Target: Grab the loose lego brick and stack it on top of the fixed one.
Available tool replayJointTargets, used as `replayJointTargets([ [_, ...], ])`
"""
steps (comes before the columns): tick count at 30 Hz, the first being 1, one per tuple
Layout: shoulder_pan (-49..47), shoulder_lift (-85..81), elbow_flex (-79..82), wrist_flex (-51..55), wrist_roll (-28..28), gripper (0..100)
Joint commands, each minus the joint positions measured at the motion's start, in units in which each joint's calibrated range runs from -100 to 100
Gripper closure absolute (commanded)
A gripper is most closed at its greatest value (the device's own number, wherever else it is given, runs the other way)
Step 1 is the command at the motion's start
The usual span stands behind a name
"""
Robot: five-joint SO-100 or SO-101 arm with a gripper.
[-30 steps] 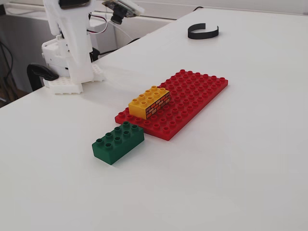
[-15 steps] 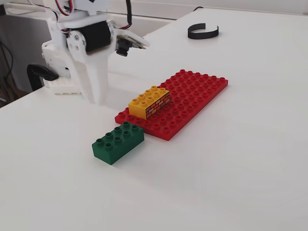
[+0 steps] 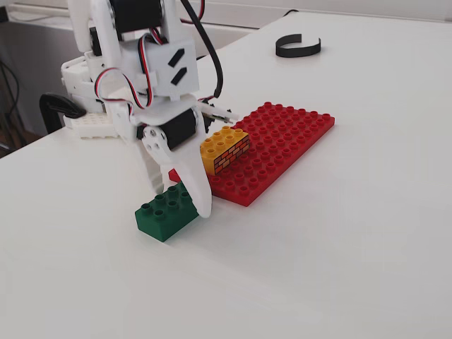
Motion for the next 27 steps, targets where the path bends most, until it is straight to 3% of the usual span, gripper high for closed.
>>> replayJointTargets([
  [1, 0.96, 2.01, 3.23, -4.53, 0.22, 71],
  [4, 1.04, 2.69, 3.05, -4.27, 0.22, 73],
  [9, 1.19, 2.6, 3.05, -4.27, -0.31, 100],
  [13, 0.52, 0.66, 1.24, 0.24, -0.78, 93],
  [21, -6.97, -18.23, -12.88, 22.45, -7.1, 93],
  [27, -17.28, -29.74, -10.26, 24.18, -13.22, 93],
])
